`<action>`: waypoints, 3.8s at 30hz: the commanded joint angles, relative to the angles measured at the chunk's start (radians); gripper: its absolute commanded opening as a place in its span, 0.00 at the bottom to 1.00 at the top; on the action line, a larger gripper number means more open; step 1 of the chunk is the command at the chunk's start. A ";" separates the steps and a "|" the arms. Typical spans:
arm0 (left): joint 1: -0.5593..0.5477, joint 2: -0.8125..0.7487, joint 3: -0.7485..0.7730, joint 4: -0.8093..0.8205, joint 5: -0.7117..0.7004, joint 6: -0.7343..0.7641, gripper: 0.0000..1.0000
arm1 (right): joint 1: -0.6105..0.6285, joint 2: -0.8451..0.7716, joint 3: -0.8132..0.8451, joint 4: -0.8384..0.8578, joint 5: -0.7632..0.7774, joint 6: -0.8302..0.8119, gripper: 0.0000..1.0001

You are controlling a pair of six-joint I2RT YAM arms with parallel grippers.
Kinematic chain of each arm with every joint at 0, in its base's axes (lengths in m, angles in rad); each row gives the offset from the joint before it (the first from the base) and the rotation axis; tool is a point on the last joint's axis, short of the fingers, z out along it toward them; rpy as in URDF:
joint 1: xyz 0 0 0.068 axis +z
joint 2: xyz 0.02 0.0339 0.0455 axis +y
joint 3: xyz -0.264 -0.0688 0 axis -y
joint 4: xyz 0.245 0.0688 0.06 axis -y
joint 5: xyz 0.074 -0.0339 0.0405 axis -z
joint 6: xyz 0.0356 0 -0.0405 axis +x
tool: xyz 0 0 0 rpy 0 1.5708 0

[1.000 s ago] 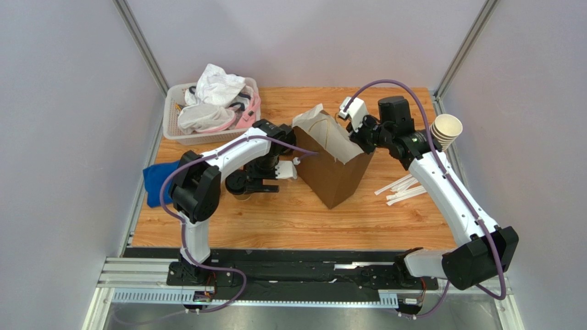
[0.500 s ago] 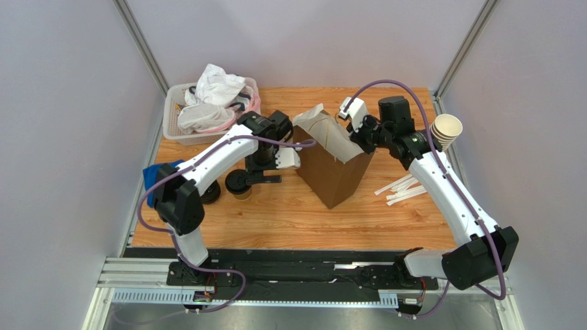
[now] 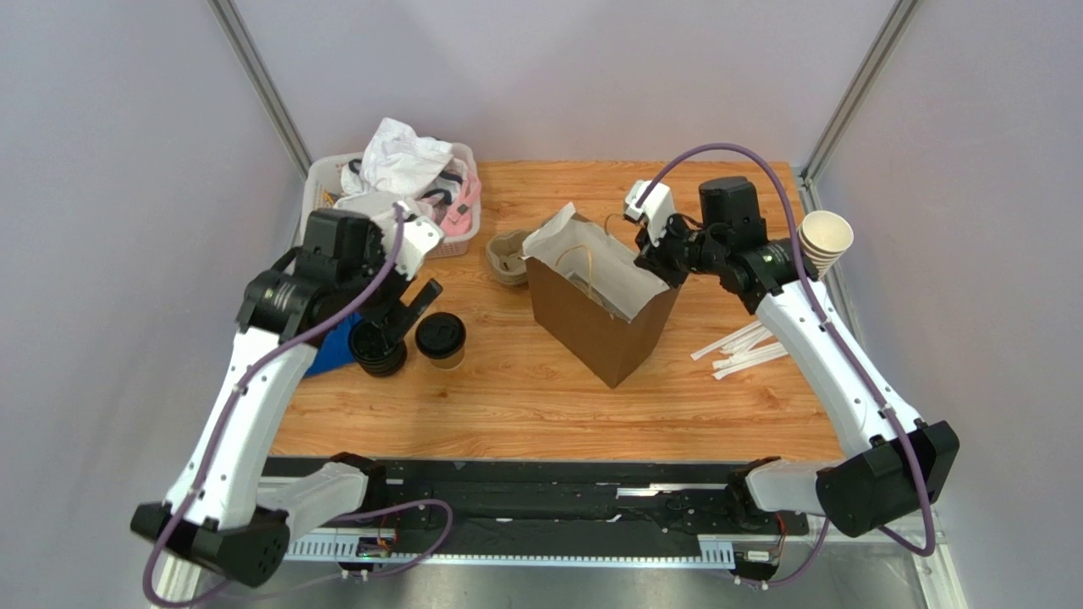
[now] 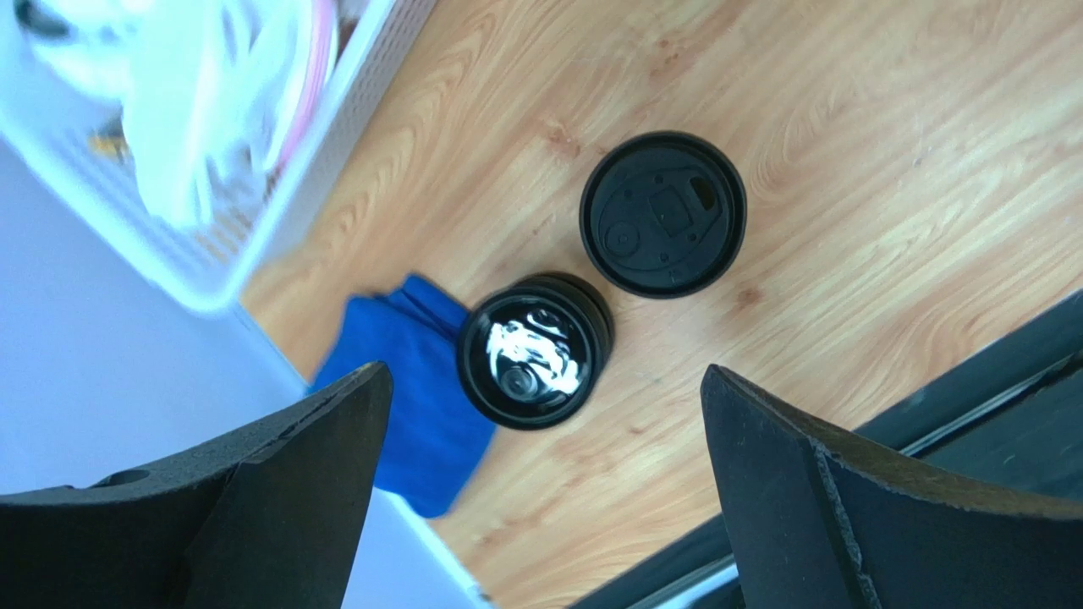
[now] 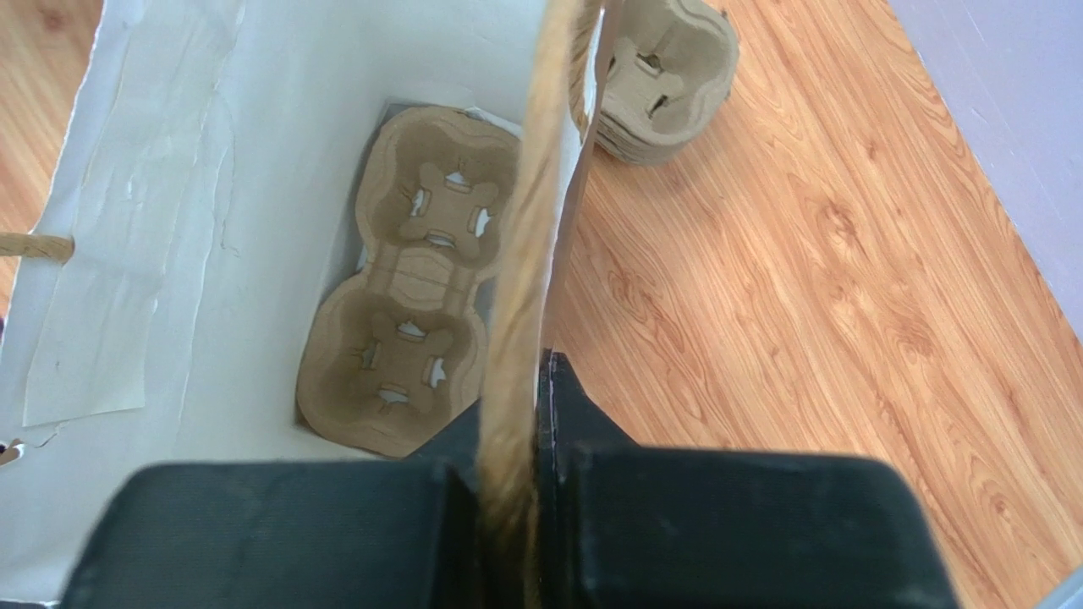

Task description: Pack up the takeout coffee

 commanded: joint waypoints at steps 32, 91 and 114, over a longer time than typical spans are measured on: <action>0.040 0.287 -0.225 0.264 0.029 -0.700 0.86 | 0.075 0.025 0.101 -0.051 0.034 0.025 0.00; -0.038 0.233 -0.375 0.345 -0.068 -0.757 0.86 | 0.075 0.024 0.099 -0.054 0.060 0.036 0.00; -0.043 0.141 -0.386 0.292 -0.068 -0.765 0.92 | 0.075 0.021 0.098 -0.056 0.055 0.040 0.00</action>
